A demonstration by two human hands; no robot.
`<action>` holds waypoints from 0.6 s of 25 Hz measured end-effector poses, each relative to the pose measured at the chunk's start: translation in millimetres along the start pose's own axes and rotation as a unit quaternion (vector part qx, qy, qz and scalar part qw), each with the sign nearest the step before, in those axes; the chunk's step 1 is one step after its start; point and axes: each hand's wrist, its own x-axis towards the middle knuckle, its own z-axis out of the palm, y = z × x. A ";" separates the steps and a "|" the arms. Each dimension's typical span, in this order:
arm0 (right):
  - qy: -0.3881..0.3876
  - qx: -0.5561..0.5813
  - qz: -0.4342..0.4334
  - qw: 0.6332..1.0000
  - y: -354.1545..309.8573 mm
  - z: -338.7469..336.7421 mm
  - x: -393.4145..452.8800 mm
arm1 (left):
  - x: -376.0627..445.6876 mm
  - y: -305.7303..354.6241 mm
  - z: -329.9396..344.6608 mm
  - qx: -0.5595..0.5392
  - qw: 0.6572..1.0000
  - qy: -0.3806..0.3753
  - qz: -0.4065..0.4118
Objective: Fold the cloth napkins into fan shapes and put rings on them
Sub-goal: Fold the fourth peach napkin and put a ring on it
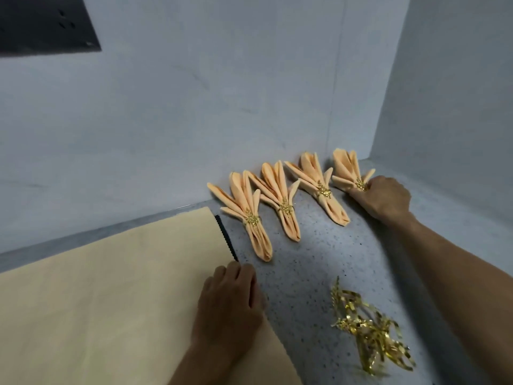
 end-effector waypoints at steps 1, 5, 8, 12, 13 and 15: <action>-0.015 -0.007 0.000 1.000 0.3 7.1 4.4 | -0.9 0.8 -1.0 -0.003 1.000 -0.004 0.001; -0.039 -0.005 0.001 0.999 -0.6 19.8 23.2 | -0.7 2.2 -4.8 -0.012 1.000 -0.004 0.006; -0.051 -0.004 -0.005 0.999 0.9 25.4 31.2 | -1.1 2.9 -3.7 -0.011 1.000 0.002 0.007; -0.061 -0.021 0.027 0.998 8.1 14.0 16.6 | 0.9 0.0 -1.4 -0.009 1.000 0.021 0.005; -0.048 -0.038 0.027 0.998 9.7 7.1 5.4 | 1.7 -0.9 0.0 -0.014 1.000 0.027 0.008; -0.005 -0.077 -0.002 0.997 7.8 -15.4 -29.8 | 2.6 -2.7 0.4 -0.026 0.999 0.024 0.007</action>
